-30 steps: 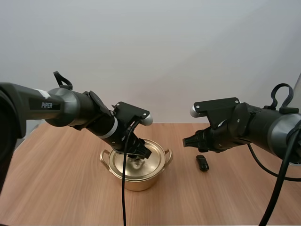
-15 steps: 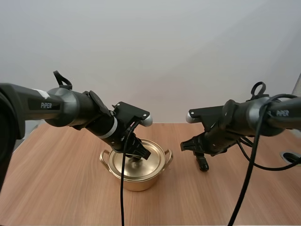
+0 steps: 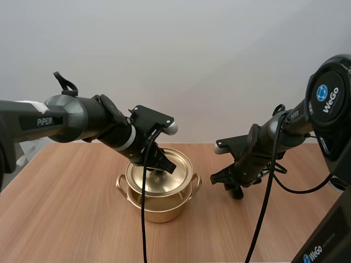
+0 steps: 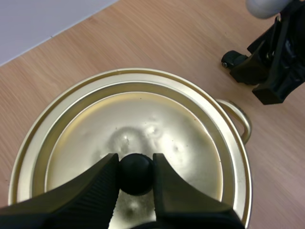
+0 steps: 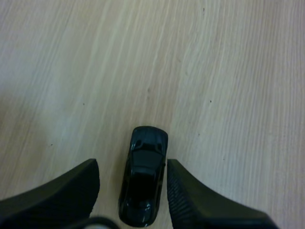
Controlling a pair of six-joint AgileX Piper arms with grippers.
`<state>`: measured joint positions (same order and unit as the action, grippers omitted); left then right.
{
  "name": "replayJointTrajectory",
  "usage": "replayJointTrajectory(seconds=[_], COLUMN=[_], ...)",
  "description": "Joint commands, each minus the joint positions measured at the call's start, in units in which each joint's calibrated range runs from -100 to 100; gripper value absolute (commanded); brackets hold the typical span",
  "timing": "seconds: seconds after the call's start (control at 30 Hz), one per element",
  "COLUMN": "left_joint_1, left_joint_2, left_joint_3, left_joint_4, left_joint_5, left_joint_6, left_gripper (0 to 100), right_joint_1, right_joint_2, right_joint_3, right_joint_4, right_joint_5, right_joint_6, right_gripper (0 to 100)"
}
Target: Open the pot, put the car inside, and close it
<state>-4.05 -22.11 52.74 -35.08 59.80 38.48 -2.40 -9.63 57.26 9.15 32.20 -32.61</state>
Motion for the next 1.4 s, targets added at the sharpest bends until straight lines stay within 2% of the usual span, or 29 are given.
replayJointTrajectory(seconds=[0.0,0.37,0.43,0.5,0.6,0.63,0.67,0.9,1.0,1.17,1.37], left_joint_1=[-0.01,-0.01,-0.01,-0.01,-0.01,-0.01,-0.01,-0.01,-0.01,-0.01,-0.01], left_joint_2=[-0.08,-2.39,-3.86,-5.54,-8.28,-9.18,-10.35,-17.94,-19.47,-21.14,-23.49], left_joint_3=[-0.02,-2.27,-3.91,-5.78,-8.84,-9.93,-11.40,-21.06,-22.76,-23.65,-26.45], left_joint_4=[-0.19,0.33,1.23,2.13,3.64,4.45,5.38,10.42,10.42,8.82,3.85], left_joint_5=[0.12,2.55,2.90,3.32,3.66,3.70,3.70,3.86,3.86,3.86,6.86], left_joint_6=[0.01,-0.87,-1.49,-2.74,-4.92,-5.84,-6.68,-11.81,-13.20,-14.60,-14.59], left_gripper=[0,0,0,0,0,0,0,0,0,0,0], right_joint_1=[-0.03,-0.03,-0.03,-0.03,-0.03,-0.03,-0.03,-0.99,-0.67,2.33,8.70], right_joint_2=[-0.02,2.76,2.76,2.76,2.76,2.76,2.76,-2.42,-7.51,-14.16,-14.52], right_joint_3=[0.02,0.02,0.02,0.02,0.02,0.02,0.02,-0.49,-2.64,-6.20,-9.16], right_joint_4=[-0.08,-0.08,-0.08,-0.08,-0.08,-0.08,-0.08,-0.70,2.13,12.53,18.66], right_joint_5=[0.05,1.60,1.60,1.60,2.21,2.21,2.21,3.25,7.96,14.68,20.57], right_joint_6=[-0.01,0.16,0.16,0.16,0.16,0.16,0.16,0.16,-1.54,-9.93,-14.49], right_gripper=[74,74,71,59,22,5,0,0,0,0,0])
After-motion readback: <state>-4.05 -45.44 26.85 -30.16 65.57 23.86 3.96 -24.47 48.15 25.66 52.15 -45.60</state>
